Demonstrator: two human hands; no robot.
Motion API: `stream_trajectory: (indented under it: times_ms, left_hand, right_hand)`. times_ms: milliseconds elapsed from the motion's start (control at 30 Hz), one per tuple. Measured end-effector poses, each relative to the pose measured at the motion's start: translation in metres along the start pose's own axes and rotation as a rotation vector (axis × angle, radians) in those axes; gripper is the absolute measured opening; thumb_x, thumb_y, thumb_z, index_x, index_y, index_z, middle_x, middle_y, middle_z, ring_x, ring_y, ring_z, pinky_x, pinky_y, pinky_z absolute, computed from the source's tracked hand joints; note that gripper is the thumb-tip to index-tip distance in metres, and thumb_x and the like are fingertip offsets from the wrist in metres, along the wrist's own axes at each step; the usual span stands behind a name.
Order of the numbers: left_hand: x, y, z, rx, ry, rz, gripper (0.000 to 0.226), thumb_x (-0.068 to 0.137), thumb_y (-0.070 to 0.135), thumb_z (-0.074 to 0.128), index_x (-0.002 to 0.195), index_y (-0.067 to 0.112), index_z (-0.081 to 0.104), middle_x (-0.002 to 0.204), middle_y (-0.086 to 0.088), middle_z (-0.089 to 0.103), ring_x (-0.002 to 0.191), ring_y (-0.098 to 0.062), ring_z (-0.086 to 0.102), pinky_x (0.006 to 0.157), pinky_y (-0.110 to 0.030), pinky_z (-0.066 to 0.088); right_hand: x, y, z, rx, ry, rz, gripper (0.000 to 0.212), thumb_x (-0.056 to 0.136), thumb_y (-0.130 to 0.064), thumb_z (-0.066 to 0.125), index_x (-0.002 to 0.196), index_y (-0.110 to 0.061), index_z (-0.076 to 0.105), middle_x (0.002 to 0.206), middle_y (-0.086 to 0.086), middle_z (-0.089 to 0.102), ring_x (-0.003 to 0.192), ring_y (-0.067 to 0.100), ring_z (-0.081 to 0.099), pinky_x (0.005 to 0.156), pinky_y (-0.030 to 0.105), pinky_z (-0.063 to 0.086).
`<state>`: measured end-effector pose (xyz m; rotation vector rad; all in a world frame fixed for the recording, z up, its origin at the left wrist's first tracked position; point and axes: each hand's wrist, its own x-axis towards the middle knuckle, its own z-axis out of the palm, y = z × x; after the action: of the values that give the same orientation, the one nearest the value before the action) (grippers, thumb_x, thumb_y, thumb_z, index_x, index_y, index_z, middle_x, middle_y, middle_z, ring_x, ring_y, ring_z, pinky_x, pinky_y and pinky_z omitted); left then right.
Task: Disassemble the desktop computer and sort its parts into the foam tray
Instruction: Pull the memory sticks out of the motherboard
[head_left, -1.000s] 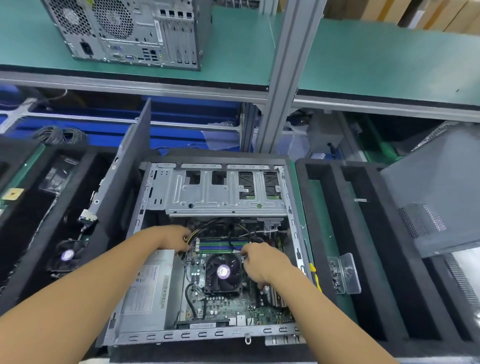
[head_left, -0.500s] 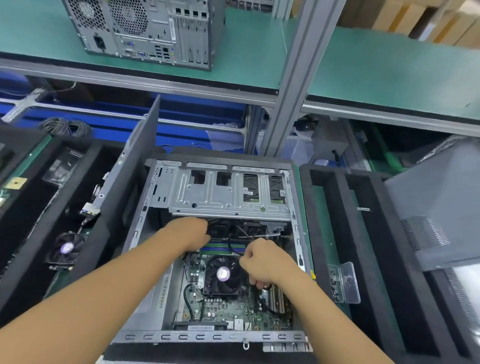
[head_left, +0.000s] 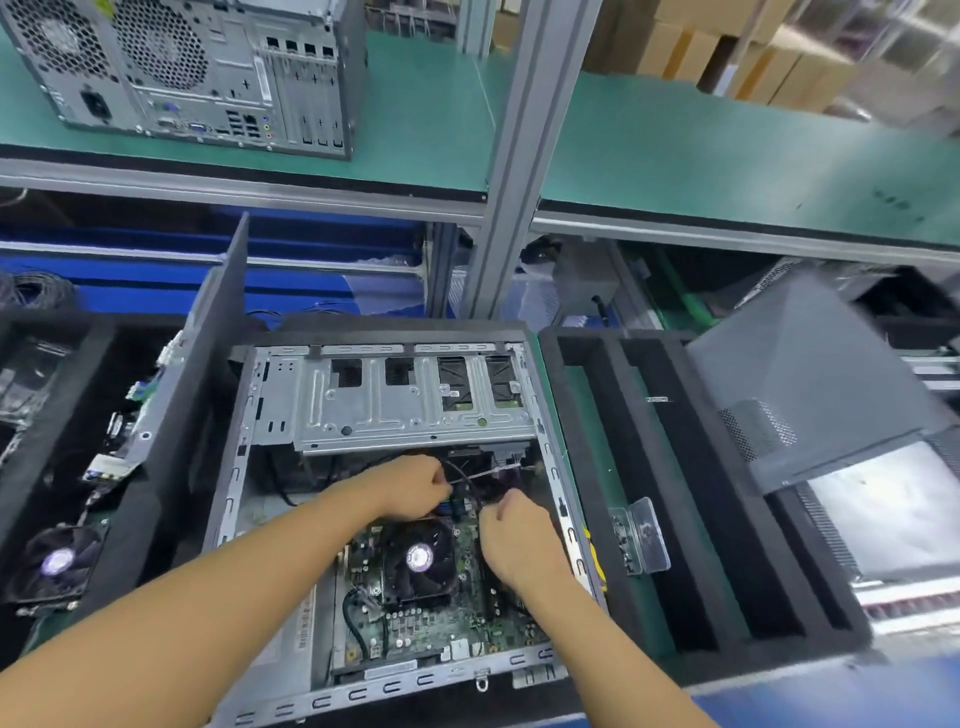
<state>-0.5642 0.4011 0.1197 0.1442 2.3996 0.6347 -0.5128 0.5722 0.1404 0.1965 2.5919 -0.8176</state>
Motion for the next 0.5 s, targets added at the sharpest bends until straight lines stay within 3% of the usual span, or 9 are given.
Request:
stream_trajectory:
  times_ms: [167, 233, 367, 433, 500]
  left_hand:
    - [0.006, -0.009, 0.013, -0.084, 0.055, 0.022, 0.015, 0.095, 0.04, 0.051, 0.087, 0.029, 0.054, 0.085, 0.01, 0.06, 0.073, -0.006, 0.055, 0.059, -0.026, 0.037]
    - [0.005, -0.008, 0.013, -0.031, 0.105, 0.022, 0.022, 0.096, 0.042, 0.05, 0.078, 0.028, 0.051, 0.08, 0.008, 0.059, 0.068, -0.008, 0.053, 0.056, -0.028, 0.036]
    - [-0.007, -0.001, 0.011, 0.178, 0.247, 0.051, 0.033, 0.097, 0.045, 0.046, 0.071, 0.025, 0.048, 0.073, 0.006, 0.056, 0.061, -0.012, 0.051, 0.052, -0.03, 0.035]
    - [-0.013, 0.005, 0.008, 0.267, 0.335, 0.073, 0.033, 0.096, 0.043, 0.044, 0.071, 0.022, 0.05, 0.07, 0.005, 0.056, 0.06, -0.015, 0.053, 0.052, -0.03, 0.037]
    - [-0.017, 0.007, 0.005, 0.319, 0.386, 0.122, 0.032, 0.096, 0.04, 0.044, 0.073, 0.019, 0.053, 0.068, 0.005, 0.058, 0.059, -0.016, 0.054, 0.051, -0.029, 0.039]
  right_hand:
    - [-0.004, 0.009, 0.009, 0.269, 0.092, -0.031, 0.017, 0.1, -0.031, 0.045, 0.103, -0.023, 0.059, 0.089, -0.014, 0.062, 0.076, -0.002, 0.057, 0.056, 0.008, 0.038]
    - [-0.001, 0.008, 0.01, 0.305, 0.164, -0.041, 0.018, 0.099, -0.035, 0.047, 0.102, -0.024, 0.06, 0.09, -0.012, 0.067, 0.078, 0.002, 0.061, 0.059, 0.012, 0.041]
    - [0.0, -0.001, 0.011, 0.329, 0.311, -0.076, 0.012, 0.099, -0.033, 0.049, 0.097, -0.023, 0.053, 0.072, -0.001, 0.067, 0.061, 0.019, 0.064, 0.057, 0.041, 0.054]
    - [-0.001, -0.004, 0.01, 0.277, 0.378, -0.121, 0.013, 0.1, -0.034, 0.05, 0.105, -0.022, 0.049, 0.065, -0.001, 0.064, 0.055, 0.02, 0.06, 0.051, 0.043, 0.051]
    - [0.0, -0.005, 0.008, 0.152, 0.412, -0.18, 0.019, 0.1, -0.031, 0.051, 0.115, -0.021, 0.044, 0.065, -0.002, 0.062, 0.054, 0.018, 0.057, 0.045, 0.037, 0.045]
